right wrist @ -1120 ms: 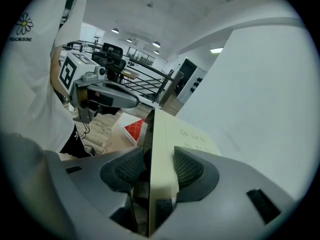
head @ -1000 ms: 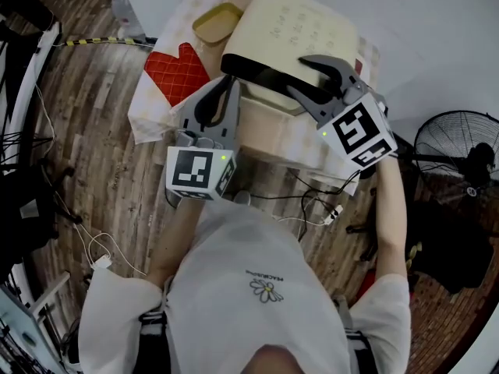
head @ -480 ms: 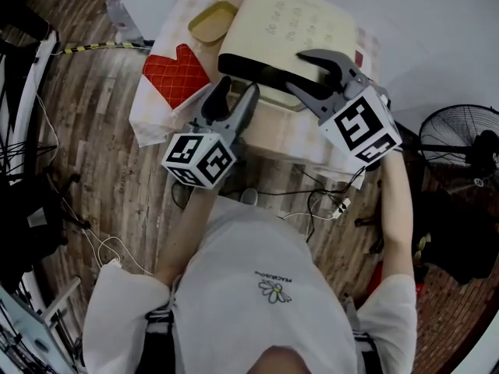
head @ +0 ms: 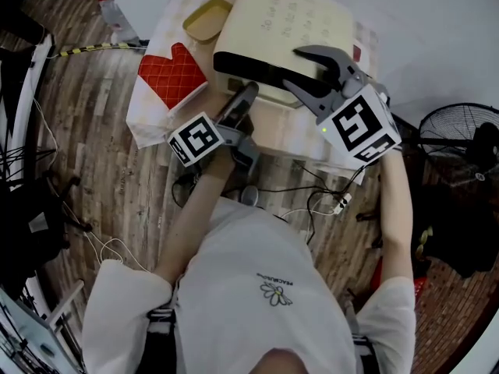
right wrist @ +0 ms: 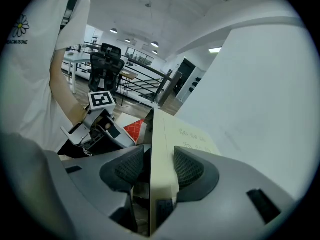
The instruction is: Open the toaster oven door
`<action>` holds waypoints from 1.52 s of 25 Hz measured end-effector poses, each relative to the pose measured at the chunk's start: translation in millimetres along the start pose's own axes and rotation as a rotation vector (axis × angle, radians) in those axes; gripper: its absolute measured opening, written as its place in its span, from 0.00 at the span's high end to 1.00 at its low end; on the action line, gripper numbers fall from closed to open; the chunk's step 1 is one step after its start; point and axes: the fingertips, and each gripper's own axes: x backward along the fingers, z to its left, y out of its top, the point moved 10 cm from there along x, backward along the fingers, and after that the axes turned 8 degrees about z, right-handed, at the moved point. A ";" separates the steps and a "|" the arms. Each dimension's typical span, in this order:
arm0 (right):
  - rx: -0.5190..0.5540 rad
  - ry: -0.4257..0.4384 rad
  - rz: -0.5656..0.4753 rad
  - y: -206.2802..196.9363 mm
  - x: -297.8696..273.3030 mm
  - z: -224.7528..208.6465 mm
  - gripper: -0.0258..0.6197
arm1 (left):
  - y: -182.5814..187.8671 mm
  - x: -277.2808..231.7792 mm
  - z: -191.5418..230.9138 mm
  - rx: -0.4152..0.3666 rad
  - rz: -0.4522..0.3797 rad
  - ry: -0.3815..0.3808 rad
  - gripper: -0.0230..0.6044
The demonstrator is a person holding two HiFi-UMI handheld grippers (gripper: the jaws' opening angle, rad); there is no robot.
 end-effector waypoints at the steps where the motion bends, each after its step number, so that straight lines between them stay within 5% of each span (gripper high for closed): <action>1: 0.000 0.001 0.001 -0.1 0.0 0.6 0.67 | -1.0 -1.2 1.5 0.007 0.009 -0.001 0.64; 7: -0.005 0.001 0.003 0.9 -0.4 -0.7 0.67 | 1.7 -8.3 9.4 0.051 0.008 -0.029 0.80; 14: -0.002 0.001 0.002 1.5 0.9 -0.1 0.67 | -4.2 -13.1 11.4 0.171 -0.027 -0.203 0.82; 38: 0.002 0.001 -0.003 -0.9 -1.0 -0.6 0.67 | -10.1 -9.5 17.3 0.184 -0.072 -0.223 0.87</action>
